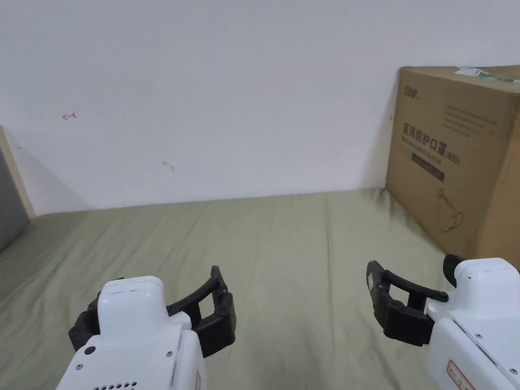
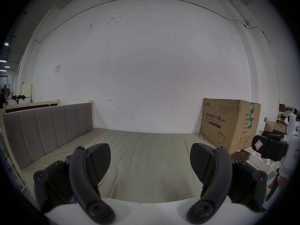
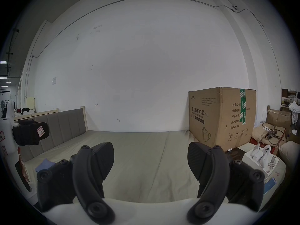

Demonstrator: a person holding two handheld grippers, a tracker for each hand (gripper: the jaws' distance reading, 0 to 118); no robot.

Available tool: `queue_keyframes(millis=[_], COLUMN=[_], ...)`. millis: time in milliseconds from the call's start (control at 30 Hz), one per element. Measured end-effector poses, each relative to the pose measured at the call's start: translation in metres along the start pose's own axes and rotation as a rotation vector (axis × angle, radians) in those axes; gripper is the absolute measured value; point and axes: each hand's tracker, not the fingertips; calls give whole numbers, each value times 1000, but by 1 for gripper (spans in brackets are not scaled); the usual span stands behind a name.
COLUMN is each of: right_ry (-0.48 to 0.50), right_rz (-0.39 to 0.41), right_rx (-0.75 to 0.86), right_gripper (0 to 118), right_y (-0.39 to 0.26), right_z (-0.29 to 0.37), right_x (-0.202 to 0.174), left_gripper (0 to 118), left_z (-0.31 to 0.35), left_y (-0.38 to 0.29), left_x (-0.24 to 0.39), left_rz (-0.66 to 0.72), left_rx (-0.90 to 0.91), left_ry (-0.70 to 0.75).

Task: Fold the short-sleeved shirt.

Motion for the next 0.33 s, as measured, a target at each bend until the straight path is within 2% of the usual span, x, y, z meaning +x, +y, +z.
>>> queue_keyframes(millis=[133,333], right_ry=[-2,-5], right_rz=[3,-9], right_rx=[-7,-12], right_gripper=[97,97], right_y=[-2,-3], right_z=[1,1], right_x=[1,2], left_gripper=[103,103], left_z=[-4,-2], left_y=[0,0], left_x=[8,11], left_rz=[-44,-39], left_rx=[-17,-31], left_ry=[44,-7])
